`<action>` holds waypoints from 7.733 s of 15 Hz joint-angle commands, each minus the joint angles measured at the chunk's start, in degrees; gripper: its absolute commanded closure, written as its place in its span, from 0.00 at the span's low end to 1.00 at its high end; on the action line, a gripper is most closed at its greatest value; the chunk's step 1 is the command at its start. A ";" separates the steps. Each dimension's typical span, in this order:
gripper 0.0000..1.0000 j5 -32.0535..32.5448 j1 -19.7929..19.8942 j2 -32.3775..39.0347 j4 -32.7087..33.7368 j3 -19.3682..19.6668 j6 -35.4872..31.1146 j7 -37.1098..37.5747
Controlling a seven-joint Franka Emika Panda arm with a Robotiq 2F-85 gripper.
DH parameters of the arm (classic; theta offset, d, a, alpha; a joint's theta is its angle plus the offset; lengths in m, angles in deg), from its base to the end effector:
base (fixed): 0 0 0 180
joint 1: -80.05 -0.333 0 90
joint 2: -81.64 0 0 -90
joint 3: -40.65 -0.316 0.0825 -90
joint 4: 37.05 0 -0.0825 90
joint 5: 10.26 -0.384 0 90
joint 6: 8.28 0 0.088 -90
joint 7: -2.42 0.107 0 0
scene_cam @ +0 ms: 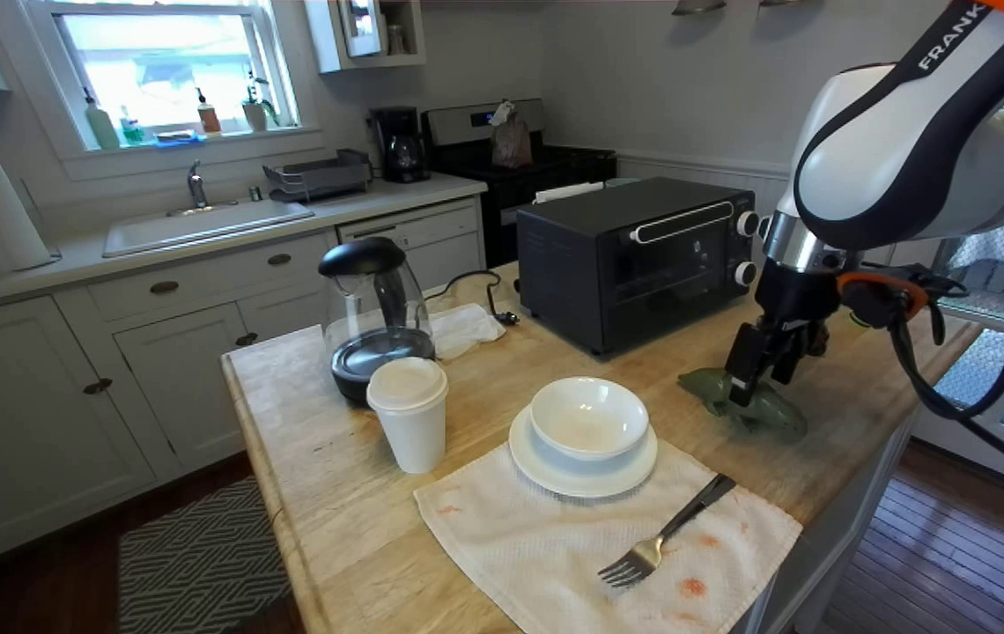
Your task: Turn the toy animal to the right
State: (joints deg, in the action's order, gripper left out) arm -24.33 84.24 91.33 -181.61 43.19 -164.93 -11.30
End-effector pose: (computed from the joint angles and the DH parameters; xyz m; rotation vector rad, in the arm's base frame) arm 0.4627 -0.0646 0.2170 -3.0510 0.1539 -0.0897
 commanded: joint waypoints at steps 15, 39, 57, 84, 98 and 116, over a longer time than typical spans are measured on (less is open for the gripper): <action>0.77 1.82 0.98 1.98 2.91 -0.50 2.02 2.14; 0.77 -7.44 1.22 -3.85 0.83 1.50 -3.55 29.20; 0.77 -8.94 0.80 -0.39 0.46 6.53 -1.95 50.20; 0.77 -1.49 -0.10 1.36 1.52 8.49 -0.94 70.26; 0.00 11.14 -1.38 -3.14 -0.53 10.56 -0.46 72.86; 0.00 15.84 1.26 -14.23 -1.36 6.15 14.77 25.58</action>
State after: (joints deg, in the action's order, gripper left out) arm -9.00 84.41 79.94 -181.32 50.34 -151.60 19.98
